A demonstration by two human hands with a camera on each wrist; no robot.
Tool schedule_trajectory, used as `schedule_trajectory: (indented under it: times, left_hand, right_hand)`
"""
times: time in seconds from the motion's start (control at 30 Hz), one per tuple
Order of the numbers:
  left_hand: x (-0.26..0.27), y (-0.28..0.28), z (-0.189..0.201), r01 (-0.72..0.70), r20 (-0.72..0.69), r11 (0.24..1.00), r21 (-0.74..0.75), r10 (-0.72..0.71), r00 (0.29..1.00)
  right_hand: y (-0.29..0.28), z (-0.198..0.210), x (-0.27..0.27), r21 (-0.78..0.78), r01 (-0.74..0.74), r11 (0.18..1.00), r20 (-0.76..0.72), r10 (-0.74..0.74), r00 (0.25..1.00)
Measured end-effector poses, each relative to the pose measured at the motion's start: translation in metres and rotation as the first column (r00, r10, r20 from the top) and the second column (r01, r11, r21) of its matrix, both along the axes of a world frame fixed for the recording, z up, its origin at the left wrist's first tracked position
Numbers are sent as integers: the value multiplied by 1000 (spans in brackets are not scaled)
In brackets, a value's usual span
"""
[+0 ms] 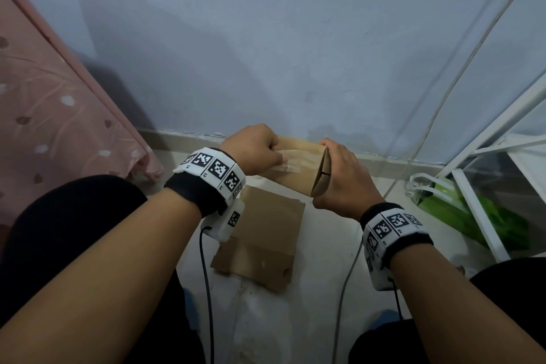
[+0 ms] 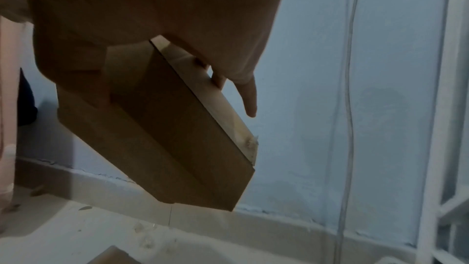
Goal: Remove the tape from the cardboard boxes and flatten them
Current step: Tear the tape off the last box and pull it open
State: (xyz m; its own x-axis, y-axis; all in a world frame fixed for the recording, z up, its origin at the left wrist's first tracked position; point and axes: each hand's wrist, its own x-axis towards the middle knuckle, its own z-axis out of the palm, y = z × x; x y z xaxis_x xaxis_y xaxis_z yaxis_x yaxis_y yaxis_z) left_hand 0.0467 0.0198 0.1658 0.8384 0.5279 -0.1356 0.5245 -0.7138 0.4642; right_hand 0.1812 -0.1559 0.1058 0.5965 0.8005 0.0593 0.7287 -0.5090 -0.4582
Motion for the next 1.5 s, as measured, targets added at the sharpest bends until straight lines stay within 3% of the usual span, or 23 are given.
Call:
schedule_trajectory:
  times: [0.13, 0.2, 0.27, 0.37, 0.47, 0.7, 0.9, 1.0, 1.1, 1.17, 1.23, 1.3, 1.33, 1.4, 1.5]
  left_hand:
    - [-15, 18, 9, -125, 20, 976, 179, 123, 992]
    - [-27, 33, 14, -179, 64, 960, 213, 169, 983]
    - [-32, 38, 15, -188, 77, 963, 194, 176, 981]
    - [-28, 31, 11, -163, 156, 977, 139, 141, 978]
    - [-23, 27, 10, -162, 204, 986, 31, 152, 967]
    - [-20, 27, 12, -189, 337, 974, -120, 220, 915]
    - [-15, 21, 9, -145, 478, 984, -109, 179, 860]
    - [-13, 18, 7, -134, 500, 976, -170, 203, 842]
    - [-12, 13, 7, -122, 499, 961, -250, 236, 834]
    - [-11, 12, 7, -114, 492, 948, -296, 254, 833]
    - [-10, 12, 7, -111, 484, 933, -344, 277, 830]
    - [-9, 10, 6, -96, 488, 895, -435, 324, 811]
    - [-8, 7, 7, -77, 485, 861, -502, 355, 799]
    - [-7, -1, 6, -14, 463, 784, -621, 382, 800]
    - [-6, -15, 6, 54, 434, 736, -675, 337, 836]
  right_hand:
    - [-37, -27, 24, -151, 263, 953, -6, -267, 964]
    - [-48, -38, 29, -219, 281, 935, 17, -284, 959]
    - [-44, -38, 26, -141, 272, 952, -71, -284, 956]
    - [-30, -33, 20, -28, 239, 971, -162, -240, 957]
    - [-22, -32, 13, -20, 199, 980, -144, -200, 969]
    - [-2, -33, -15, -60, -20, 998, 35, 22, 999]
    - [12, -45, -33, 54, -22, 998, 164, 13, 986]
    - [13, -55, -41, -120, -137, 983, 44, 143, 989]
    - [13, -60, -45, -361, -238, 902, -43, 239, 970]
    - [16, -57, -44, -382, -213, 899, -23, 221, 975]
    - [20, -50, -42, -231, -135, 964, -9, 137, 991]
    - [26, -36, -38, 60, 6, 998, -172, 5, 985]
    - [28, -26, -36, 200, 87, 976, -327, -17, 945]
    - [32, -4, -37, 394, 178, 902, -586, 98, 804]
    - [37, 18, -37, 541, 249, 803, -700, 265, 663]
